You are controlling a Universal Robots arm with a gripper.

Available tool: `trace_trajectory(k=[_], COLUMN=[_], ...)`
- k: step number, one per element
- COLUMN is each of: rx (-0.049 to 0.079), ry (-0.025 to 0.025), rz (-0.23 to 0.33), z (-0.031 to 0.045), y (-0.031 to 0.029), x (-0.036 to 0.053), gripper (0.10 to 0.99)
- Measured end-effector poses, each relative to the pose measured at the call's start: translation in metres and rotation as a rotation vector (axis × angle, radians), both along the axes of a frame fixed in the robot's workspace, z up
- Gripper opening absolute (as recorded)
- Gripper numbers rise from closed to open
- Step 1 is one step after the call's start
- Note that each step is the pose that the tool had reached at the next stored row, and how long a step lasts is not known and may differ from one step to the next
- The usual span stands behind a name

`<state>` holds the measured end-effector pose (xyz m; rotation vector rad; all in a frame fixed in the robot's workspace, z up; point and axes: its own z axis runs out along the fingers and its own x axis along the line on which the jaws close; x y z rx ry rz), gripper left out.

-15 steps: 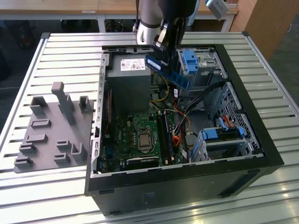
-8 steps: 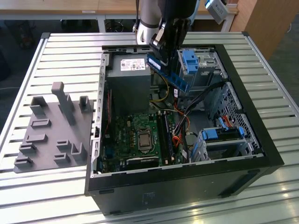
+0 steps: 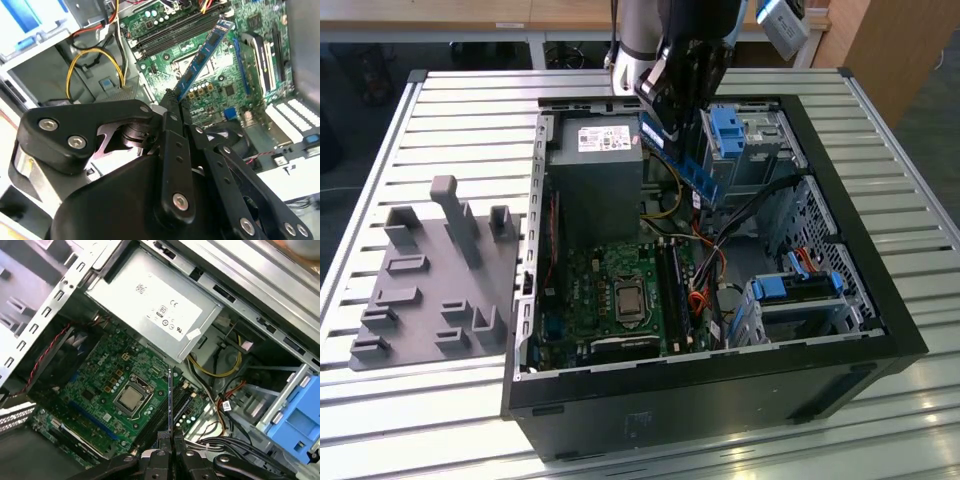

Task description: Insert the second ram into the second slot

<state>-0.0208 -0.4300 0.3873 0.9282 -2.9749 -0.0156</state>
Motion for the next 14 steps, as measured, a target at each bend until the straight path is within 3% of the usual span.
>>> trace_trajectory(k=[14], rx=[-0.006], ry=[-0.0001], rz=[-0.238], z=[-0.0006], y=[0.0000], x=[0.0000], gripper=[0.137])
